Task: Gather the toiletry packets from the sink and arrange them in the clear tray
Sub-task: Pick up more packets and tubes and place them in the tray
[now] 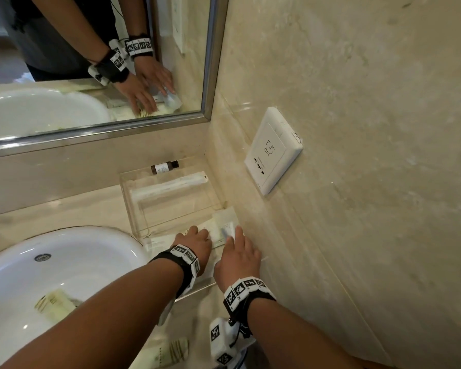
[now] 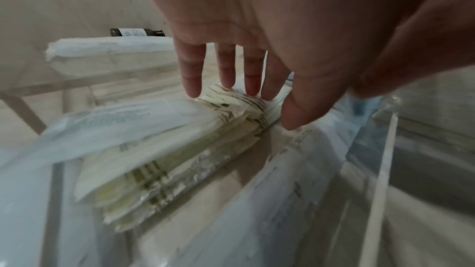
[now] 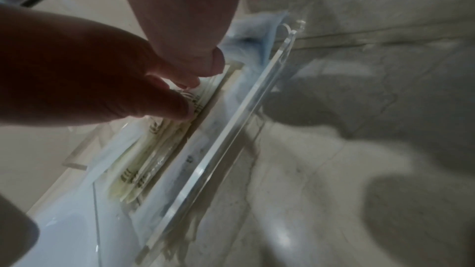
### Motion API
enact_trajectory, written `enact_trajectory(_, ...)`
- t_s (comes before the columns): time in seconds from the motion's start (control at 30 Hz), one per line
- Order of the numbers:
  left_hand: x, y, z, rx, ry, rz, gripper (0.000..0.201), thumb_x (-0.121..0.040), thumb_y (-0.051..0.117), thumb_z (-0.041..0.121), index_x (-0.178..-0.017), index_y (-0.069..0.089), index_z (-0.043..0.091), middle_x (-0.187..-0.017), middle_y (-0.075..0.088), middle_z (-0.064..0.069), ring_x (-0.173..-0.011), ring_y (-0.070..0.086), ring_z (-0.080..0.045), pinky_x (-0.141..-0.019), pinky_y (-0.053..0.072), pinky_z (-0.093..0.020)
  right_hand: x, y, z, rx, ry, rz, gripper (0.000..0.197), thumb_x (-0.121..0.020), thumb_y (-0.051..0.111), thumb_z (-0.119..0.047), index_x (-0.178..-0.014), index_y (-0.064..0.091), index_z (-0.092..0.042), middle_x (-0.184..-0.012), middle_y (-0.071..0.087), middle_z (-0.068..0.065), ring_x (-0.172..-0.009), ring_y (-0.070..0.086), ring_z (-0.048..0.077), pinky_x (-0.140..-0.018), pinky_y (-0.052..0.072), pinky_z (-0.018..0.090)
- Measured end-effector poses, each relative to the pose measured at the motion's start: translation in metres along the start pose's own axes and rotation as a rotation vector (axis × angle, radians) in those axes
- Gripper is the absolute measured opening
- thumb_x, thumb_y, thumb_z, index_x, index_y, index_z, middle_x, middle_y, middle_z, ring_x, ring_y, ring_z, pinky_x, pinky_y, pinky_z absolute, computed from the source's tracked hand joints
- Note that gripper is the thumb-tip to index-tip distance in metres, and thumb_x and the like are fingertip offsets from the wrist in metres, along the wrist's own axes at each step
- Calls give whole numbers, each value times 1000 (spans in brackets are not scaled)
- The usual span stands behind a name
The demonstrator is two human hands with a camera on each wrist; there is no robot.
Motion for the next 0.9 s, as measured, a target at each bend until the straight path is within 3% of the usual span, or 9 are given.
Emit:
enact_trajectory(0.13,2,-1,-1,-6,-12,-6,37,-81,56,24,-117,57,21,-123,48,1,-118,39,-28,-87,43,-46,-9,-1,-3,-133,-5,-22,65,-93,57,-32,-150,32,-16,-166,7,4,-147,24,24,-116,29,38)
enact_trajectory(0.3,5,-1,-3,-27,-15,-23,46,-78,56,25,-124,55,24,-131,46,3,-126,35,-28,-95,32,-55,-27,5,-1,-209,51,-99,62,-91,56,-30,-149,38,-21,-164,14,-3,-146,25,22,-116,28,35)
enact_trajectory(0.5,10,6,-5,110,-94,-69,43,-81,58,24,-123,52,25,-130,42,5,-122,33,-27,-81,42,-49,-41,8,0,-178,13,-133,63,-87,54,-18,-148,40,-20,-159,28,-3,-141,34,24,-114,33,35)
enact_trajectory(0.67,10,11,-8,163,-99,-94,51,-80,58,24,-130,48,26,-136,36,6,-126,30,-28,-83,47,-54,-45,12,-4,-147,-27,-153,64,-88,50,-16,-149,34,-19,-158,29,-3,-138,37,25,-112,34,35)
enact_trajectory(0.9,9,16,-9,148,-96,-105,58,-81,61,19,-136,43,24,-144,29,5,-133,25,-30,-86,46,-54,-47,20,-7,-71,-57,-264,65,-89,59,-14,-149,32,-14,-150,37,4,-134,41,28,-109,37,37)
Point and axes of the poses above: each hand's wrist, its own x-axis away from the middle knuckle, its own y-axis out of the palm, z = x × y, the point moved 9 cm from there along -x, towards the middle knuckle
